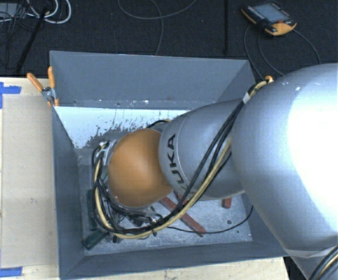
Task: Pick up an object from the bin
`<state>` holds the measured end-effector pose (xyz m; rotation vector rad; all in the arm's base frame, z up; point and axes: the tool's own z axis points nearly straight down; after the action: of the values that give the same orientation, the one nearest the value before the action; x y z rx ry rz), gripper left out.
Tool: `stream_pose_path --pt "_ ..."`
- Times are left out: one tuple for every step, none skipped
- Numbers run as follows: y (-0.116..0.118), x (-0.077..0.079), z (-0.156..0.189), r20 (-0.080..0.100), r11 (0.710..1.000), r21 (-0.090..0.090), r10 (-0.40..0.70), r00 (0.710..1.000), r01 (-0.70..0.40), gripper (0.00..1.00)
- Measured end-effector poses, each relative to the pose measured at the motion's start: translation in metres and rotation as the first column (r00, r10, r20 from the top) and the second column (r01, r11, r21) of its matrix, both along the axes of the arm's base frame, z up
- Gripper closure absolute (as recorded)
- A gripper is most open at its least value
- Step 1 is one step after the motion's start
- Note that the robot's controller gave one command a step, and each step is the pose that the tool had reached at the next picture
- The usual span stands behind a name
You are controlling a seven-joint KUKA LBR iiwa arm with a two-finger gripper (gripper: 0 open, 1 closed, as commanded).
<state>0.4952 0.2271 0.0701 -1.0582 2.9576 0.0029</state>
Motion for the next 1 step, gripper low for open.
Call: stream_pose_path --pt "0.0025 0.0025 0.0471 -0.007 1.000 -0.004 0.010 1.000 -0.010 1.00"
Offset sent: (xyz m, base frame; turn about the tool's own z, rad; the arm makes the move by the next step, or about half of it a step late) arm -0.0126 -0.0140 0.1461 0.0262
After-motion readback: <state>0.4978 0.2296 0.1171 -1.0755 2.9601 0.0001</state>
